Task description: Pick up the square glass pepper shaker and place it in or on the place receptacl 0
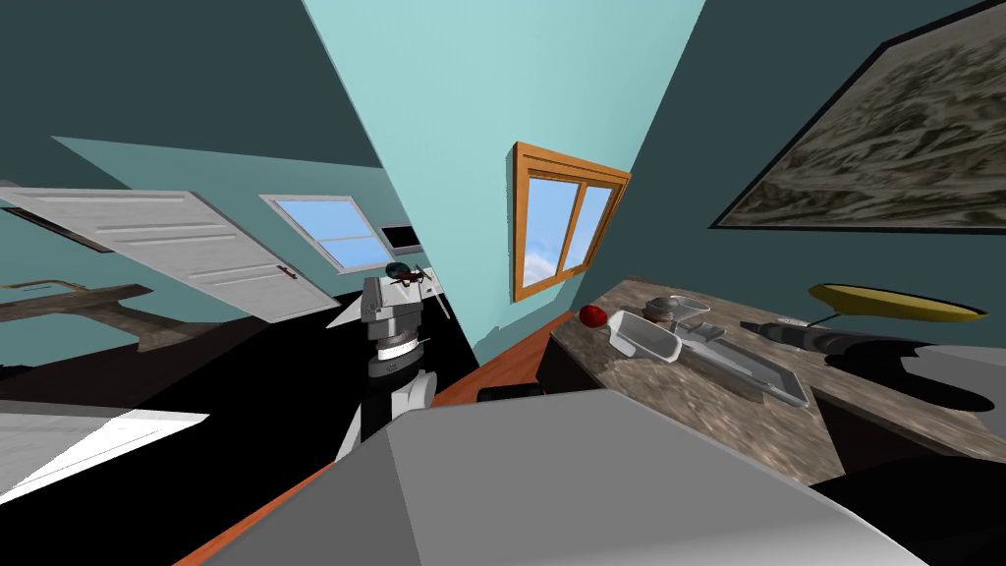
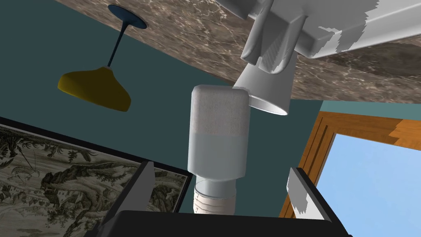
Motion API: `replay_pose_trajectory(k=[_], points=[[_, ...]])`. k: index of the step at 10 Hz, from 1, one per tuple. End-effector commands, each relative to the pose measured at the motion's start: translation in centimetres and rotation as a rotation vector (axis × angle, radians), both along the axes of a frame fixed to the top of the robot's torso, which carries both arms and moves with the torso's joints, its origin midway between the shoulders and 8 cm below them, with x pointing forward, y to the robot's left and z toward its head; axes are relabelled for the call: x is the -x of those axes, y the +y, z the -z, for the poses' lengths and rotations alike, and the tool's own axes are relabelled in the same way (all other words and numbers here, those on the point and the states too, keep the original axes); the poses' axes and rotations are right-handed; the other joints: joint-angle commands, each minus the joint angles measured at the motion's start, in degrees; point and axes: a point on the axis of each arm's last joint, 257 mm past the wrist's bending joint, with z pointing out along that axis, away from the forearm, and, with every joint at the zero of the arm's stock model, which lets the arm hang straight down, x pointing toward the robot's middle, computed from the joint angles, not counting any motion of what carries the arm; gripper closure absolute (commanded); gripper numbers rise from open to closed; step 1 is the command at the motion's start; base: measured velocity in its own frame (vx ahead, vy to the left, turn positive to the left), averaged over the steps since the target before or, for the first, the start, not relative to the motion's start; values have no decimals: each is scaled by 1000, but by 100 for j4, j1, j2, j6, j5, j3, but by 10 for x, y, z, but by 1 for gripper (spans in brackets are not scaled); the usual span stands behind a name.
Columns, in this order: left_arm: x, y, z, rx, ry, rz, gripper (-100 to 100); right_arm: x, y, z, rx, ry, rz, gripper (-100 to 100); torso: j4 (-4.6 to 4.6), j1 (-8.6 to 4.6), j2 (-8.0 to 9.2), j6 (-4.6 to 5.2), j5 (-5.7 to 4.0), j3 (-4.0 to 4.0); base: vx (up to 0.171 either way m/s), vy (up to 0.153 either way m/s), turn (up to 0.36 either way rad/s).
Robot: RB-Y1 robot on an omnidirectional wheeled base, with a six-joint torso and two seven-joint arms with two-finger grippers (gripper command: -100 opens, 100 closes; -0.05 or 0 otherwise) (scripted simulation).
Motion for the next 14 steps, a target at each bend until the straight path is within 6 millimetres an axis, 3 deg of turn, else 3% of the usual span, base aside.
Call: replay_pose_trajectory(k=[1,2,3,4,10,11,12,14], points=[[0,0,0,0,0,0,0,0,0,0,0,0,0,-100,0,0,0,0,0,0,0,0,0],[0,0,0,0,0,0,0,0,0,0,0,0,0,-100,0,1,0,0,0,0,0,0,0],[0,0,0,0,0,0,0,0,0,0,0,0,0,0,0,1,-1,0,0,0,0,0,0],[0,0,0,0,0,0,0,-3,-3,-13,2,-2,-2,-100,0,1,-1,0,0,0,-10,11,-20],[0,0,0,0,0,0,0,-19,-8,-56,6,-8,-13,-100,1,10,5,0,3,3,-17,19,-20],[0,0,0,0,0,0,0,-18,-7,-52,6,-5,-13,-100,1,8,4,0,3,2,-7,4,-2],[0,0,0,0,0,0,0,-19,-7,-53,5,-7,-12,0,1,5,2,0,0,2,0,0,0],[0,0,0,0,0,0,0,-19,-7,-52,5,-7,-12,0,0,2,0,0,0,0,0,0,0]])
